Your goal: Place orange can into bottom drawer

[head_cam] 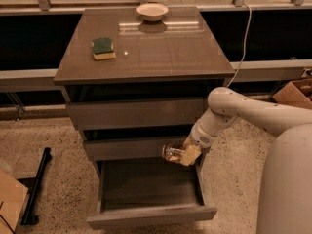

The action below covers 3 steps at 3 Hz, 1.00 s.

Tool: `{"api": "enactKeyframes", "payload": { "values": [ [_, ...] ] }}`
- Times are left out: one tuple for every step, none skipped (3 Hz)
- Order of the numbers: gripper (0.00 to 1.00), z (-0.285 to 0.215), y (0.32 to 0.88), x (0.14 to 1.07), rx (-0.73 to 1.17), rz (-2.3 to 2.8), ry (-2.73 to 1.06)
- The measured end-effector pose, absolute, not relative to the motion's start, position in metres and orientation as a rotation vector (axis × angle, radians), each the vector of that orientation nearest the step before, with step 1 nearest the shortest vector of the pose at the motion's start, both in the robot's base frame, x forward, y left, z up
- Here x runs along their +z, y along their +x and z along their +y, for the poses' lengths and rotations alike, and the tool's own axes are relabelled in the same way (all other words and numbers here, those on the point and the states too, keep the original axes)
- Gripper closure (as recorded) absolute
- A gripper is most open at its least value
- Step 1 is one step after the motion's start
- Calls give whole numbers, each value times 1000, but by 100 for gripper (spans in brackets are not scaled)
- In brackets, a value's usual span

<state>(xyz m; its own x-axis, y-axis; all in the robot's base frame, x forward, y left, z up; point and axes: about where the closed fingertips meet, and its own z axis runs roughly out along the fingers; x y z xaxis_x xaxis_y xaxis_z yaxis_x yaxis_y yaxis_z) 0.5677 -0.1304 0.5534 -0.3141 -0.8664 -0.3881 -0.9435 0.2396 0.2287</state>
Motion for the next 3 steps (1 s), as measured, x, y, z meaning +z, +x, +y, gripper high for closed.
{"api": "enactKeyframes", "payload": {
  "values": [
    [100, -130, 568, 553, 634, 2325, -1720],
    [100, -123, 563, 541, 614, 2335, -1744],
    [100, -117, 563, 503, 625, 2335, -1737]
  ]
}}
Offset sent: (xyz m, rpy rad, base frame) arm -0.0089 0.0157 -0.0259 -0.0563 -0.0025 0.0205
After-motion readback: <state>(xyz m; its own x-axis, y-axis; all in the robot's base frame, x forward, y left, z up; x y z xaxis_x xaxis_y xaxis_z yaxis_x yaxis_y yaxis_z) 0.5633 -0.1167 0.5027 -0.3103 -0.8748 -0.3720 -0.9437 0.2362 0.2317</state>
